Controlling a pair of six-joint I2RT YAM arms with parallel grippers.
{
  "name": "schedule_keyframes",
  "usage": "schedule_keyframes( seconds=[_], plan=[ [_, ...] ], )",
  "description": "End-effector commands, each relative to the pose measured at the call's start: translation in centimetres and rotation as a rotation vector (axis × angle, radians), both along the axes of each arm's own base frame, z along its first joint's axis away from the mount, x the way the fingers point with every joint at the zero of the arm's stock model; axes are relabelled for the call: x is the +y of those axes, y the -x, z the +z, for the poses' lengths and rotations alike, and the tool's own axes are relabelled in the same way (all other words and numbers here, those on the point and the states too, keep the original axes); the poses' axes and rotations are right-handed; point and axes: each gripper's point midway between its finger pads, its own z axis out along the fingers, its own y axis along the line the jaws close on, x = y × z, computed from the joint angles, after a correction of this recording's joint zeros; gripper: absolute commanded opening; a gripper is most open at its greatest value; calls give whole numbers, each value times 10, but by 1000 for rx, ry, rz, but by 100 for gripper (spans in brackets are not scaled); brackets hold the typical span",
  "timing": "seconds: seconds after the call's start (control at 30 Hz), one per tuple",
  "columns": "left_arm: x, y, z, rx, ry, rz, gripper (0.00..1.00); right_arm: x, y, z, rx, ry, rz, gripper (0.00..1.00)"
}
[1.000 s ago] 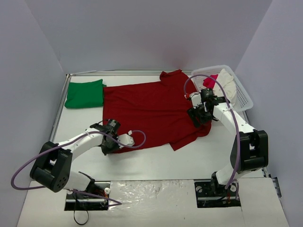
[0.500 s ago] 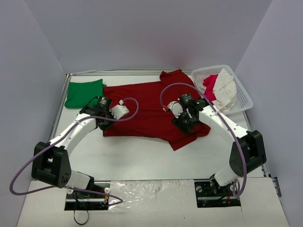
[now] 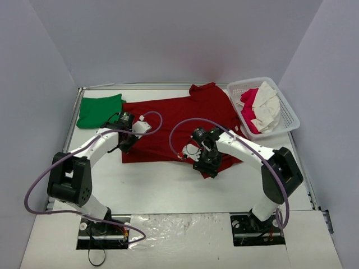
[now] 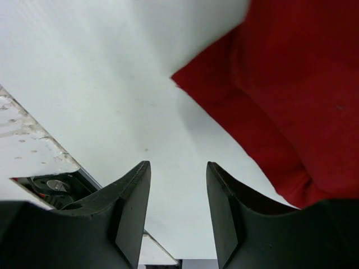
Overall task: Fold and stack the t-shirts
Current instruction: Grap the side of the flattened tshirt closest away from the robot with both arms
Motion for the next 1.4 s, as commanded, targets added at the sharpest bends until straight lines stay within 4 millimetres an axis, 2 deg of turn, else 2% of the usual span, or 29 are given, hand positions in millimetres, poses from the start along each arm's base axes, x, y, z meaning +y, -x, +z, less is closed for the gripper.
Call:
schedule_keyframes(
  seconds=[0.0, 0.1, 0.27, 0.63, 0.77, 0.97, 1.2, 1.37],
  plan=[
    [14, -21, 14, -81, -25, 79, 2, -8, 29, -14, 126, 71, 75, 41],
    [19, -24, 11, -76, -33, 94, 2, -5, 28, -27, 136, 80, 92, 42],
    [16, -25, 7, -67, -22, 95, 2, 5, 25, -45, 162, 70, 97, 42],
    [15, -21, -6, -35, -20, 88, 2, 32, 13, -56, 160, 69, 126, 43],
    [10, -16, -12, -11, 3, 70, 2, 44, 11, -55, 149, 59, 143, 43],
    [7, -15, -11, -3, 18, 63, 2, 47, 5, -52, 116, 76, 145, 43],
    [5, -15, -8, -2, 32, 55, 2, 49, 5, -30, 93, 54, 150, 44],
    [3, -16, -7, -9, 41, 40, 2, 47, -1, -25, 56, 63, 147, 44]
  ],
)
